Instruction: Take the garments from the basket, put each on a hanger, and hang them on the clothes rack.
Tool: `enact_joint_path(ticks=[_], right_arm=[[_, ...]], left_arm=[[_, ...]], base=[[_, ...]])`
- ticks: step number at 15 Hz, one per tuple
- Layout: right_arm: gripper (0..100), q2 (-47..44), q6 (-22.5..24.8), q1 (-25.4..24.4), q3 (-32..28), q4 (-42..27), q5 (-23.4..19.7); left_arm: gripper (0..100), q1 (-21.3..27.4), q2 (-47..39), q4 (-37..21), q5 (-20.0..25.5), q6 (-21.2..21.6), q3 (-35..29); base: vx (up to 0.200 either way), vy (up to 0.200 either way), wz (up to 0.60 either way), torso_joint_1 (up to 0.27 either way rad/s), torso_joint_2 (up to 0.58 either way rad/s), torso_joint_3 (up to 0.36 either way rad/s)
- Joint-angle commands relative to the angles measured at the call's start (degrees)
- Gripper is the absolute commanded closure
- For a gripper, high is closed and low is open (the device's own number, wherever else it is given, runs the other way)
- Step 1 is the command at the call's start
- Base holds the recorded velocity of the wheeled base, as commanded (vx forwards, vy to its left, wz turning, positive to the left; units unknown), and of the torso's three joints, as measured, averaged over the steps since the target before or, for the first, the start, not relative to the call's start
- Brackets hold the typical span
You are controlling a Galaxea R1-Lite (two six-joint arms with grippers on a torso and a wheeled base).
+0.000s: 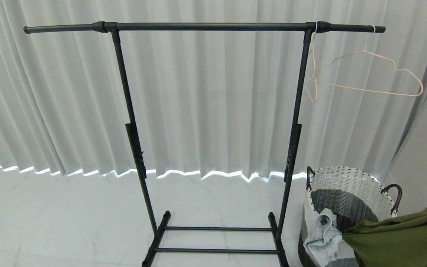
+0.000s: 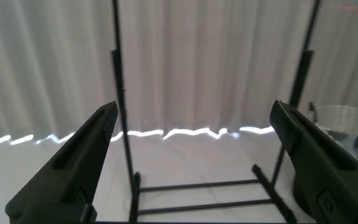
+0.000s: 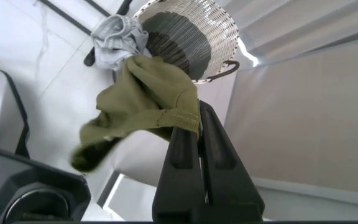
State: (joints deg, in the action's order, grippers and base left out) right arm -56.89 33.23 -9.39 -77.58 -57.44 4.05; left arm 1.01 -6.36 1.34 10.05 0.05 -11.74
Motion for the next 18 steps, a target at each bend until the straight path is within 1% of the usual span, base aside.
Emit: enact_joint_path(ticks=[1, 2, 3, 4, 5, 6, 7, 8, 9, 10, 11, 12, 13, 15, 16, 17, 18], right_arm=[[100, -0.9, 0.0, -0.1, -4.6, -2.0, -1.6], [100, -1.2, 0.0, -0.1, -6.4, -2.1, -2.7], [100, -1.9, 0.0, -0.1, -8.6, -2.1, -3.4], [100, -2.8, -0.1, -0.1, -10.7, -2.4, -4.6], [100, -3.7, -1.1, -0.1, -11.5, -2.6, -6.6], [100, -4.5, -1.9, -0.5, -11.3, -2.7, -8.7], [100, -5.3, -2.1, -1.4, -10.3, -2.7, -9.9], [100, -6.2, -3.3, -2.2, -8.6, -2.6, -10.9], [100, -7.0, -5.7, -3.2, -6.9, -2.6, -12.7], [100, -7.5, -8.5, -4.7, -4.4, -2.4, -14.9], [100, -8.3, -11.4, -5.4, -1.1, -1.5, -16.5], [100, -8.6, -13.1, -5.4, 2.3, 0.7, -17.3], [100, -8.7, -13.5, -5.4, 7.3, 5.2, -17.9], [100, -8.6, -14.4, -5.4, 16.3, 14.8, -18.1], [100, -8.6, -15.4, -5.4, 19.4, 18.2, -18.1], [100, -8.6, -15.9, -5.4, 20.2, 19.1, -18.1], [100, -8.5, -18.5, -5.5, 21.2, 20.9, -18.5]], left_arm=[[0, 1.4, -18.2, 0.1, 7.5, -0.4, -14.0], [0, 2.0, -24.2, 0.1, 10.2, -0.2, -17.2], [0, 3.7, -29.5, 0.1, 11.3, 0.7, -19.4], [0, 6.7, -34.8, 0.2, 11.2, 1.1, -21.0], [0, 9.4, -39.3, 0.2, 11.2, 1.2, -22.0], [0, 12.4, -43.5, 0.2, 11.2, 1.2, -23.0], [0, 17.1, -47.3, 0.3, 11.0, 1.0, -23.9], [0, 21.4, -51.7, 1.5, 10.8, 0.7, -25.2], [0, 25.8, -56.0, 2.9, 9.6, 0.7, -26.6], [0, 31.1, -60.1, 3.8, 6.9, 0.6, -28.5], [0, 36.0, -64.5, 4.0, 3.0, -0.1, -30.5], [0, 39.9, -68.6, 4.0, 0.0, -1.6, -31.9], [0, 43.7, -72.8, 4.1, -2.3, -3.9, -33.5], [0, 50.1, -79.8, 4.1, -4.3, -7.7, -37.0], [0, 53.4, -83.3, 4.2, -5.1, -10.5, -38.9], [0, 54.7, -84.8, 4.3, -5.6, -12.1, -39.9], [0, 59.4, -90.6, 5.9, -8.0, -18.9, -44.0]], base=[[0.000, 0.000, 0.00, 0.000, 0.00, 0.000], [0.000, 0.000, 0.00, 0.000, 0.00, 0.000], [0.000, 0.000, 0.00, 0.000, 0.00, 0.000], [0.000, 0.000, 0.00, 0.000, 0.00, 0.000], [0.000, 0.000, 0.00, 0.000, 0.00, 0.000], [0.000, 0.000, 0.00, 0.000, 0.00, 0.000], [0.000, 0.000, 0.00, 0.000, 0.00, 0.000], [0.000, 0.000, 0.00, 0.000, 0.00, 0.000], [0.000, 0.000, 0.00, 0.000, 0.00, 0.000], [0.000, 0.000, 0.00, 0.000, 0.00, 0.000], [0.000, 0.000, 0.00, 0.000, 0.00, 0.000], [0.000, 0.000, 0.00, 0.000, 0.00, 0.000], [0.000, 0.000, 0.00, 0.000, 0.00, 0.000], [0.000, 0.000, 0.00, 0.000, 0.00, 0.000], [0.000, 0.000, 0.00, 0.000, 0.00, 0.000], [0.000, 0.000, 0.00, 0.000, 0.00, 0.000], [0.000, 0.000, 0.00, 0.000, 0.00, 0.000]])
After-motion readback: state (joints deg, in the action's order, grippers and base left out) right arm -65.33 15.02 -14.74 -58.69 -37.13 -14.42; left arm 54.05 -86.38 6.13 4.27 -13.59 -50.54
